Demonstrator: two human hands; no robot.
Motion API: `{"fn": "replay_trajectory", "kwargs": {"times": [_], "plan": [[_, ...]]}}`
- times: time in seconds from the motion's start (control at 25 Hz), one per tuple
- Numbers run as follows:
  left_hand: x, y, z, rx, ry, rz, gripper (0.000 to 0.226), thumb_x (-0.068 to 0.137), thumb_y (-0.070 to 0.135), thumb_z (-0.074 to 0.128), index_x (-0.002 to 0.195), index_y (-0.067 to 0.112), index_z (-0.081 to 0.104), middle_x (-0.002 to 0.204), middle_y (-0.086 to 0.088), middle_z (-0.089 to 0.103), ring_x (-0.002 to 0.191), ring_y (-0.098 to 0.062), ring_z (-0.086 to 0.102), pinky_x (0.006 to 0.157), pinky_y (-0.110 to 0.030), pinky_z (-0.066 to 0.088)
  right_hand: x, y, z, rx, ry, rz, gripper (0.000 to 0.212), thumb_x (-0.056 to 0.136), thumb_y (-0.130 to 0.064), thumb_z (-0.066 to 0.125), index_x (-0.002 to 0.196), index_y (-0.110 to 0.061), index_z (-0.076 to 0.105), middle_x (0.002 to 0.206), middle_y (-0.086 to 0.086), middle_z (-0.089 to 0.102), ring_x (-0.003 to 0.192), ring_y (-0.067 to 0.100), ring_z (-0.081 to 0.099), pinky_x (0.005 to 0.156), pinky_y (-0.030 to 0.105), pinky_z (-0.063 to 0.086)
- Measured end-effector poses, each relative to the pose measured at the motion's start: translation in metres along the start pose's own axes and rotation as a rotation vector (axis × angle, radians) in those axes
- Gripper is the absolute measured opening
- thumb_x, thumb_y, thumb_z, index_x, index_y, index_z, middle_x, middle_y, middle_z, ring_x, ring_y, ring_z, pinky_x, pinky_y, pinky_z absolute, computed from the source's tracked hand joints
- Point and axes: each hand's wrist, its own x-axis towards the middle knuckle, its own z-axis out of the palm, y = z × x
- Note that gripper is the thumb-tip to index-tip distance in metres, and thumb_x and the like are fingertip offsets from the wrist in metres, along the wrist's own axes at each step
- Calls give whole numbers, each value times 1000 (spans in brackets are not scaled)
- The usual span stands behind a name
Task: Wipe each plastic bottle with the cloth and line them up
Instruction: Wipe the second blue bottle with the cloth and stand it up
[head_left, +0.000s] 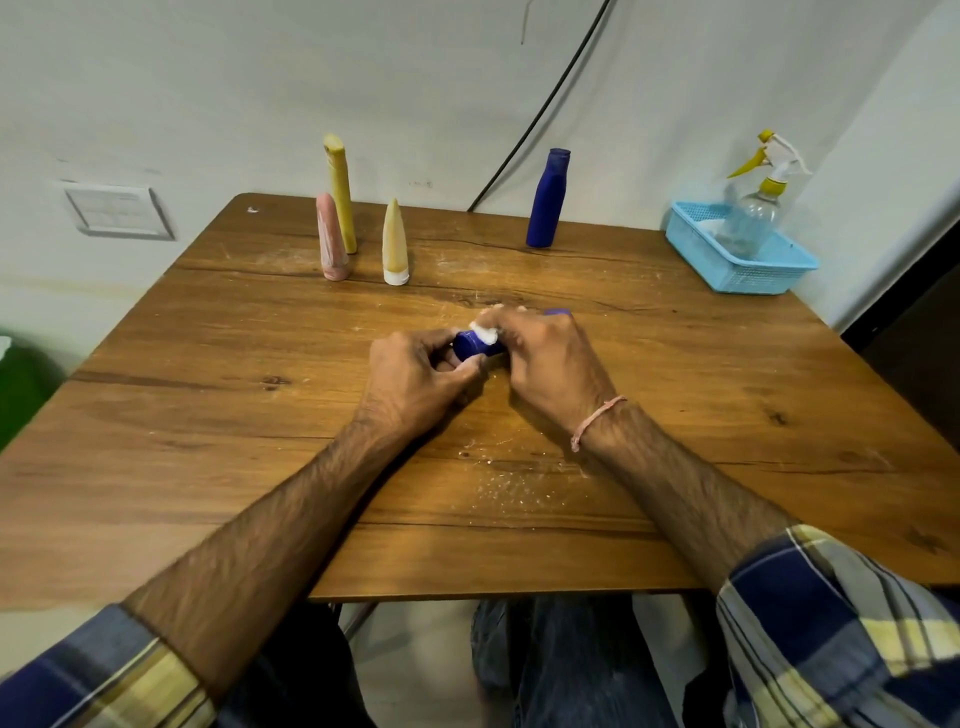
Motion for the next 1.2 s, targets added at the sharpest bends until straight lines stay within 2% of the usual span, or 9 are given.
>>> {"fn": "replay_trajectory", "kwargs": {"times": [0.12,0.2,0.36,0.48,0.6,0.76,0.96,1.12,1.2], "plan": [[2,-3,0,-249,-5,-93,19,84,23,79,100,12,79,69,-6,76,59,-19,74,61,-35,63,-13,-3,10,14,-66,-181,49,88,8,54,133,-11,58,135,11,61,129,20,54,111,34,42],[4,-5,0,-338,-22,-194,23,88,22,77,107,9,76,70,-11,76,61,-25,74,68,-41,64,-8,6,12,-47,-14,-121,52,89,7,53,137,-13,54,140,11,57,133,23,51,110,40,44],[8,-9,-1,-520,-31,-332,20,91,17,74,106,3,73,72,-17,75,62,-28,71,79,-49,61,-11,-9,23,-11,8,-121,49,91,2,55,138,-11,49,132,15,61,116,24,63,99,36,53],[11,-10,-1,-602,-33,-376,23,89,19,77,98,-2,74,73,-17,74,60,-29,68,69,-43,62,-14,12,19,-67,24,-173,50,93,-1,54,142,-10,45,132,15,61,105,23,67,88,33,58],[13,-7,-1,-696,-33,-395,27,88,21,79,88,-5,75,68,-18,70,51,-24,64,50,-28,59,-8,20,25,-120,95,-34,53,91,4,53,143,-8,47,142,15,53,131,25,52,105,39,47],[10,-1,-8,-711,-39,-426,20,90,18,74,91,-2,74,68,-17,71,47,-18,65,47,-24,58,-17,25,32,-106,-9,-193,54,89,7,53,141,-6,48,144,15,52,136,22,46,114,35,37],[16,4,-13,-716,-78,-551,30,91,22,73,109,-1,66,72,-16,72,53,-20,66,49,-26,59,-9,53,15,-151,52,247,45,92,2,54,135,-11,56,136,12,60,128,22,55,112,36,41],[23,7,-12,-705,-46,-643,39,89,21,76,111,-9,61,70,-17,71,50,-20,66,44,-24,56,-29,21,29,-96,-14,-44,51,89,8,53,139,-5,51,142,14,54,135,23,48,114,37,39],[26,7,-14,-702,-71,-686,42,89,21,75,116,-7,59,72,-17,72,53,-20,67,45,-23,56,-27,40,21,-117,-20,10,48,91,6,53,137,-7,54,137,14,58,129,24,54,110,36,43]]}}
